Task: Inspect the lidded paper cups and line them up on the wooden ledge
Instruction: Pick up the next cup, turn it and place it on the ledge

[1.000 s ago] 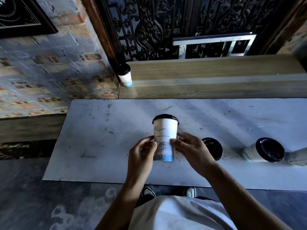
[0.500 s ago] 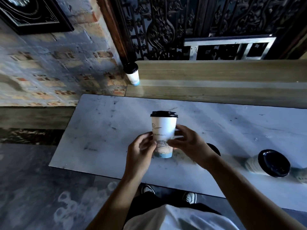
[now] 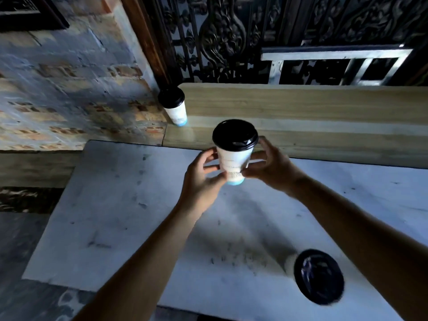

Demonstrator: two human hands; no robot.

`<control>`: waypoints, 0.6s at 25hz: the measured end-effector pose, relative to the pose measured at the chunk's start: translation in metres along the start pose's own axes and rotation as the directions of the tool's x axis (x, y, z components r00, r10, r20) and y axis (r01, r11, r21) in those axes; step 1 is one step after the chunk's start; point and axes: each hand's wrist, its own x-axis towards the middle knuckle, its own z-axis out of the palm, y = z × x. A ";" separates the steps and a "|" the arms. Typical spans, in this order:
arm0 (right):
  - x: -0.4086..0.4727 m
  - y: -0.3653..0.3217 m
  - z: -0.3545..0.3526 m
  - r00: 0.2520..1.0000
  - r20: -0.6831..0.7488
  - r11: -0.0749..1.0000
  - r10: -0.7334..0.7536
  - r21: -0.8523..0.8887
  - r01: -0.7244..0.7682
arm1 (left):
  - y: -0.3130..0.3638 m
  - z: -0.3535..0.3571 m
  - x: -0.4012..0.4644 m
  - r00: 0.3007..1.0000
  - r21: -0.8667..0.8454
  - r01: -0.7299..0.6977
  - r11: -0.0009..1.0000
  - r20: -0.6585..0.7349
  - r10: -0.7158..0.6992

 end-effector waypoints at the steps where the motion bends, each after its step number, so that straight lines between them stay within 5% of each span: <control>1: 0.022 0.001 0.002 1.000 -0.009 1.000 -0.008 -0.024 0.008 | -0.005 0.002 0.025 1.000 0.034 -0.002 0.999 0.014 0.002; 8: 0.159 0.017 0.015 0.987 -0.090 0.963 -0.130 -0.250 0.104 | -0.050 0.005 0.177 0.987 0.164 -0.153 0.975 0.084 0.141; 15: 0.243 0.047 -0.004 0.978 -0.132 0.948 -0.164 -0.296 0.119 | -0.070 0.033 0.268 0.971 0.135 -0.200 0.970 0.158 0.178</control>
